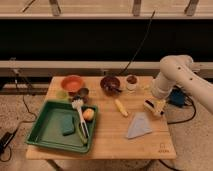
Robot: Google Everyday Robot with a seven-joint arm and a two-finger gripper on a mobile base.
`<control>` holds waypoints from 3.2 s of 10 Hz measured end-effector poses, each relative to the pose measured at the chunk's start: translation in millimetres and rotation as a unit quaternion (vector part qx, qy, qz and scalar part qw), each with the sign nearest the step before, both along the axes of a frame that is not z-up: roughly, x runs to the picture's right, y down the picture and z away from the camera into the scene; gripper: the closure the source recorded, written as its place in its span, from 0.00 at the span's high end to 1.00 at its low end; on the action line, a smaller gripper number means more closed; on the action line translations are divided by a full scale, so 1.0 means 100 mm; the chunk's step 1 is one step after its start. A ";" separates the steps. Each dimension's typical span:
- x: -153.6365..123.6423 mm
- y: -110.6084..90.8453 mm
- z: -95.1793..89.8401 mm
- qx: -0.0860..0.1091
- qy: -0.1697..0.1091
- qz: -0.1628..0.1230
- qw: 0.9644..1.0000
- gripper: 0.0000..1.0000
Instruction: Place towel in table surface
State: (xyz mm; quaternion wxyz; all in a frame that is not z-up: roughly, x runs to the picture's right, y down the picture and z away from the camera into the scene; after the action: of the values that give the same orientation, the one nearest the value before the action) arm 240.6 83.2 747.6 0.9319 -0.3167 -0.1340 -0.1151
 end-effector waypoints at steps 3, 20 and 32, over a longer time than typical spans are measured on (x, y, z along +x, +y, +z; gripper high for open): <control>0.00 0.00 0.00 0.000 0.000 0.000 1.000 0.80; 0.00 0.00 0.00 0.000 0.000 0.000 1.000 0.80; -0.31 1.14 0.62 -0.013 -0.075 -0.102 0.992 0.80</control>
State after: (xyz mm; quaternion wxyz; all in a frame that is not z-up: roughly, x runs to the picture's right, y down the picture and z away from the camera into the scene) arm 209.6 197.7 809.1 0.8984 -0.3312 -0.1718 -0.2317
